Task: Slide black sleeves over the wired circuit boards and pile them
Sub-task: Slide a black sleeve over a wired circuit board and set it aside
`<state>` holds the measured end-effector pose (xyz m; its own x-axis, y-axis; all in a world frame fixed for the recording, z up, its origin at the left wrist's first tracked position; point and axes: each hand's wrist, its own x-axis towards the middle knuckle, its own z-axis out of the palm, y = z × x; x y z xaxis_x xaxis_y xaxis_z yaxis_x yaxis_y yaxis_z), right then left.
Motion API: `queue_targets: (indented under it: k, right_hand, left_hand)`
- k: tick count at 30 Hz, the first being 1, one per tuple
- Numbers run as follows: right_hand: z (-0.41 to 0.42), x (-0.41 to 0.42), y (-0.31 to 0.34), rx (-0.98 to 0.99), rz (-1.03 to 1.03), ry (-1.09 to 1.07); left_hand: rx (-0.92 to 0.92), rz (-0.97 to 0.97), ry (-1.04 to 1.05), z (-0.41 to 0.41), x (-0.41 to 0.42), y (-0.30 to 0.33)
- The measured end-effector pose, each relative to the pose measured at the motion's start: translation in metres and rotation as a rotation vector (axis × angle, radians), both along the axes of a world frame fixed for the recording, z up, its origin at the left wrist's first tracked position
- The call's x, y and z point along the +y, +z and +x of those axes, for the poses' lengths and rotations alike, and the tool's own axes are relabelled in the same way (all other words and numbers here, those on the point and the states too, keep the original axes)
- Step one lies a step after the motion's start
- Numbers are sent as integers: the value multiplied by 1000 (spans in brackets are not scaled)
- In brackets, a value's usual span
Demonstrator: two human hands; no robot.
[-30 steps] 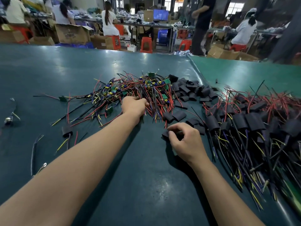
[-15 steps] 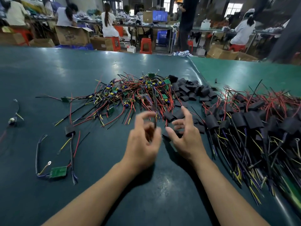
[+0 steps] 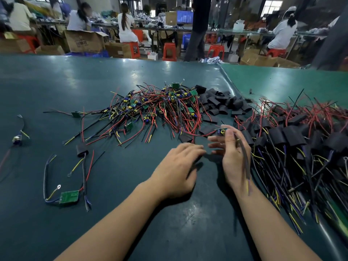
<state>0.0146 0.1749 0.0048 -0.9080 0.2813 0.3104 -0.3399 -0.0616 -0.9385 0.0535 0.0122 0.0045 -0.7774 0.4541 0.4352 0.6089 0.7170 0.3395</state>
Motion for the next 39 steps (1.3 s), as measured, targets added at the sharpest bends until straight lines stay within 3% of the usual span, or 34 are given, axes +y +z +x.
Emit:
queue_targets:
  k: [2, 8, 14, 18, 25, 27, 34, 39]
  right_hand:
    - [-1, 1, 0, 9, -39, -21]
    - [-2, 1, 2, -42, -187, -15]
    - [2, 2, 3, -36, -242, -8]
    - [6, 5, 3, -14, -239, 17]
    - [13, 11, 2, -44, -155, -13]
    - [13, 12, 2, -42, -178, -52]
    - [15, 13, 6, -25, -297, -23]
    - [19, 13, 12, -15, -342, 27]
  left_hand:
    - [-50, -135, -30, -2, 2, -4]
    - [-20, 14, 118, 3, -10, -3]
    - [-128, -72, 174, 5, -31, 5]
    - [-99, -125, 251, 3, -42, 4]
    - [-70, -54, 98, -1, -51, 1]
    - [-72, 8, 95, -2, -50, 1]
    - [-281, 518, 182, -4, -57, 1]
    - [-345, 615, 143, -6, -57, 1]
